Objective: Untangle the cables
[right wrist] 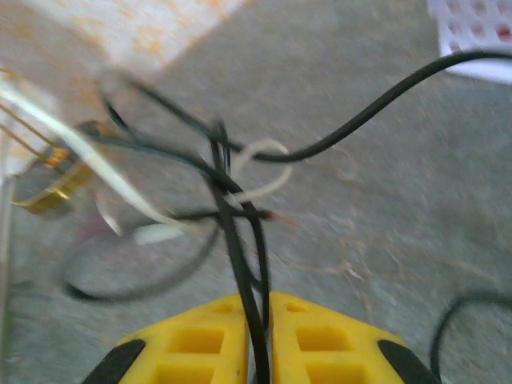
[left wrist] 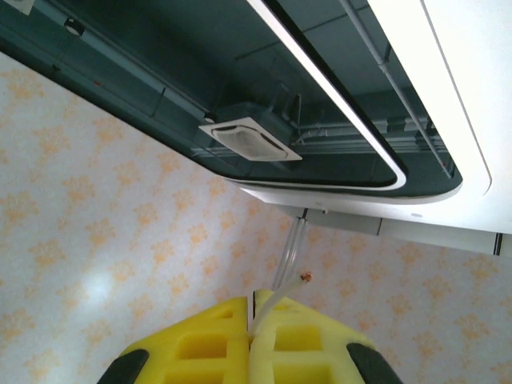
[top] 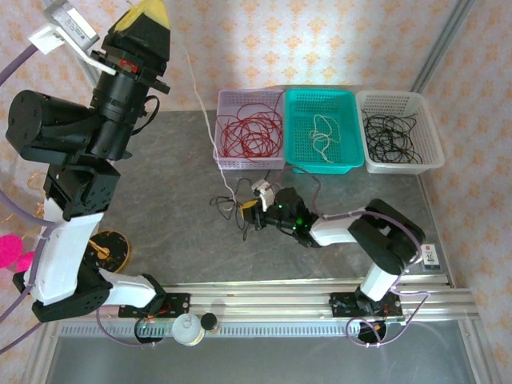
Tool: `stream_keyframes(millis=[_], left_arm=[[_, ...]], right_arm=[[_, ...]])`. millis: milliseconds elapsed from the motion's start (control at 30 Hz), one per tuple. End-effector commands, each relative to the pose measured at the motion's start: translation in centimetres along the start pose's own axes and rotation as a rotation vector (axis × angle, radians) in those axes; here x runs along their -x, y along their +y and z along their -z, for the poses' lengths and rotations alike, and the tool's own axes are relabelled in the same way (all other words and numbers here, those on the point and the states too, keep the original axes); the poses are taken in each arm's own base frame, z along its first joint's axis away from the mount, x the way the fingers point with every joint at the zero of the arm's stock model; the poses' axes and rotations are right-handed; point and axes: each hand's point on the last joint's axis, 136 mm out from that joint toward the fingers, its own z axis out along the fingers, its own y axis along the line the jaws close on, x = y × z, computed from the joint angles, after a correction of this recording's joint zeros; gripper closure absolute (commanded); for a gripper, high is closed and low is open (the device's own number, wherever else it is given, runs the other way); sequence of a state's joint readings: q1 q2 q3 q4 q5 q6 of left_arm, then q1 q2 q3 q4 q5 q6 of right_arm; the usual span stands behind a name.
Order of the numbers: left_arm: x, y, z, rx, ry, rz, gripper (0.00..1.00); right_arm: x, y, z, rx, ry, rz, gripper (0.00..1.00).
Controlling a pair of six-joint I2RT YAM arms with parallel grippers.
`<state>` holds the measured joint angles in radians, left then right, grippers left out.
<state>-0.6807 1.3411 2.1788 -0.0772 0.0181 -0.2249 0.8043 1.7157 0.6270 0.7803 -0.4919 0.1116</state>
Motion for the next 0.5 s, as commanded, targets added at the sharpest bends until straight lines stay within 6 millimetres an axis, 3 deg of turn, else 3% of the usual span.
stream_keyframes(millis=[0,233,300,467], left_arm=[[2.1,-0.6,0.1,-0.013,-0.053,-0.036,1.00],[4.4,-0.7,0.6,0.002,-0.116,-0.070,1.00],[5.1,-0.6,0.8,0.016,-0.135,-0.088,1.00],[6.4,0.1,1.3,0.068,-0.166,-0.137,1.00]], right_arm=[[0.1,-1.9,-0.9,-0.095,-0.036,0.010,0.85],[-3.9,-5.2,0.4,-0.256,0.055,-0.042,0.97],[-4.9,-6.2,1.8,-0.319,0.073,-0.067,1.00],[-7.4,-9.8,7.5,-0.510,0.073,-0.182,1.00]])
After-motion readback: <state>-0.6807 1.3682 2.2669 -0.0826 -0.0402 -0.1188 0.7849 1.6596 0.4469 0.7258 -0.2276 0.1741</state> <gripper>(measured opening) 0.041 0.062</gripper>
